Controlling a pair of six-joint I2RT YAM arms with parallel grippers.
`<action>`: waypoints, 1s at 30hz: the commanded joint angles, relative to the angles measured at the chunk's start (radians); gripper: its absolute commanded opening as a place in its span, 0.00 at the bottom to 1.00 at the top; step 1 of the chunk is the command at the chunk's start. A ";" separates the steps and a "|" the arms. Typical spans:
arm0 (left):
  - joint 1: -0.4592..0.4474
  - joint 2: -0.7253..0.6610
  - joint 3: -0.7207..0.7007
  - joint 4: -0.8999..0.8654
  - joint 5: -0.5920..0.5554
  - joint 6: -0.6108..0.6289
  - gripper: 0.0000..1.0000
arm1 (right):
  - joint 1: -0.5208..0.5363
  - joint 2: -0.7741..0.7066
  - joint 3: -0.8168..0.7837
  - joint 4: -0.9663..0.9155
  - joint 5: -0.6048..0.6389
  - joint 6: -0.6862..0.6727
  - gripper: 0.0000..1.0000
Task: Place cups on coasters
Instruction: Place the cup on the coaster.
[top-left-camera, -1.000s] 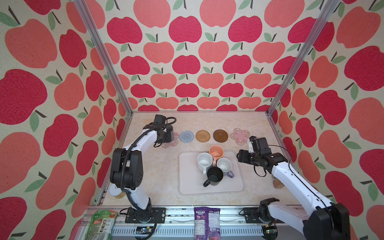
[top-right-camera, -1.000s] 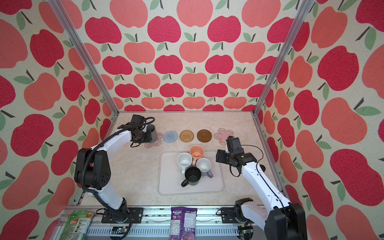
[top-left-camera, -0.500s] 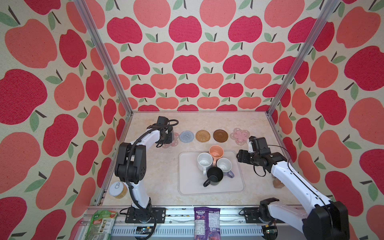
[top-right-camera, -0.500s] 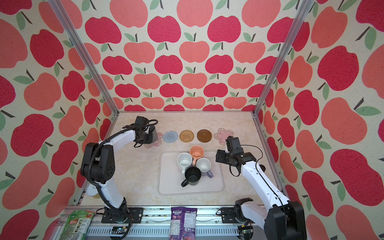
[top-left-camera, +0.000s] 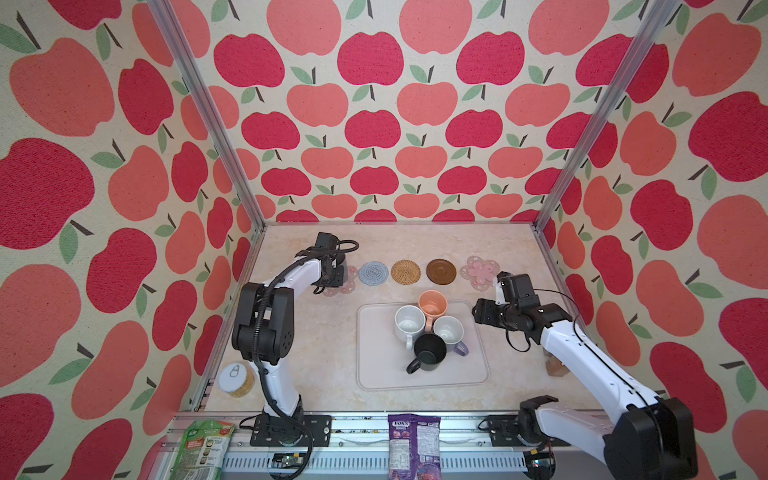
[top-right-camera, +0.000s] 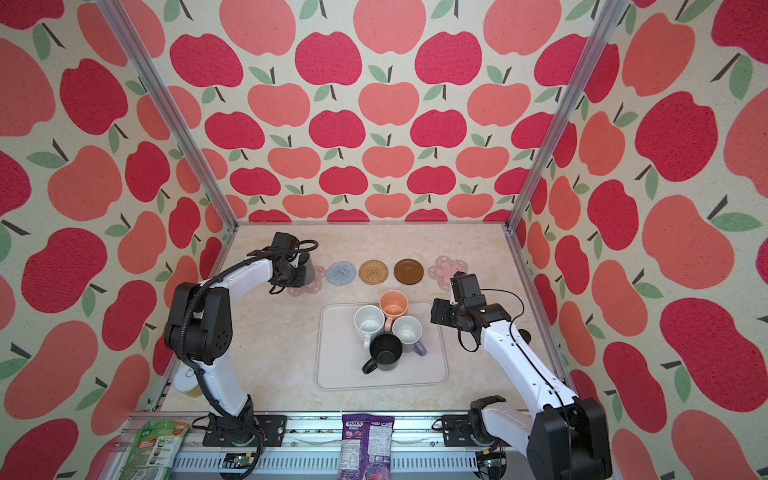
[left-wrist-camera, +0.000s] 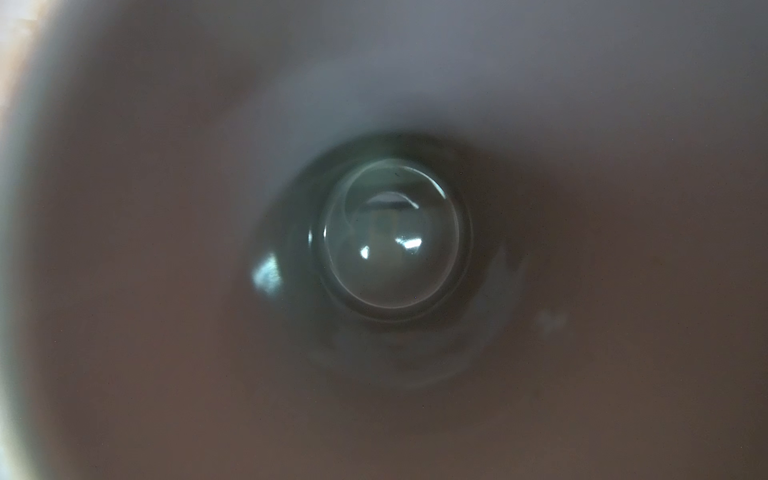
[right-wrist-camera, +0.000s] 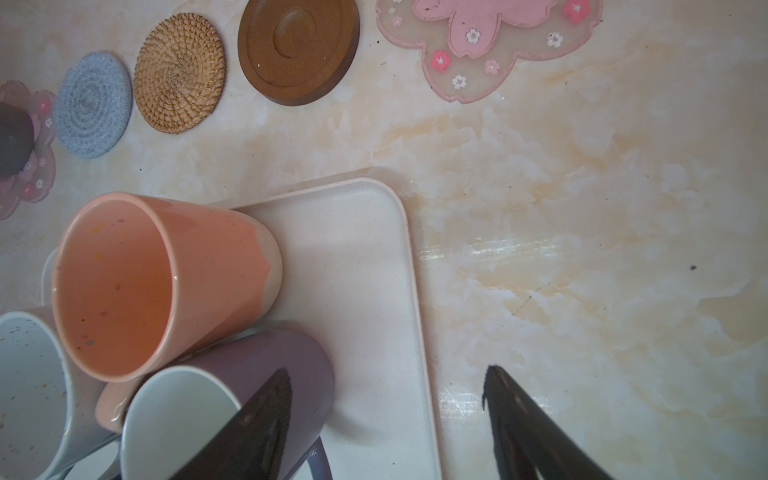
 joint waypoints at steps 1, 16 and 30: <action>0.004 0.026 0.029 0.020 -0.032 0.001 0.32 | -0.006 0.003 -0.018 0.009 -0.009 0.010 0.76; -0.004 -0.067 0.001 -0.008 0.008 -0.037 0.43 | -0.005 -0.018 0.007 -0.045 0.000 -0.017 0.76; -0.049 -0.302 -0.129 -0.118 0.025 -0.088 0.47 | 0.018 -0.143 -0.048 -0.118 -0.076 0.002 0.76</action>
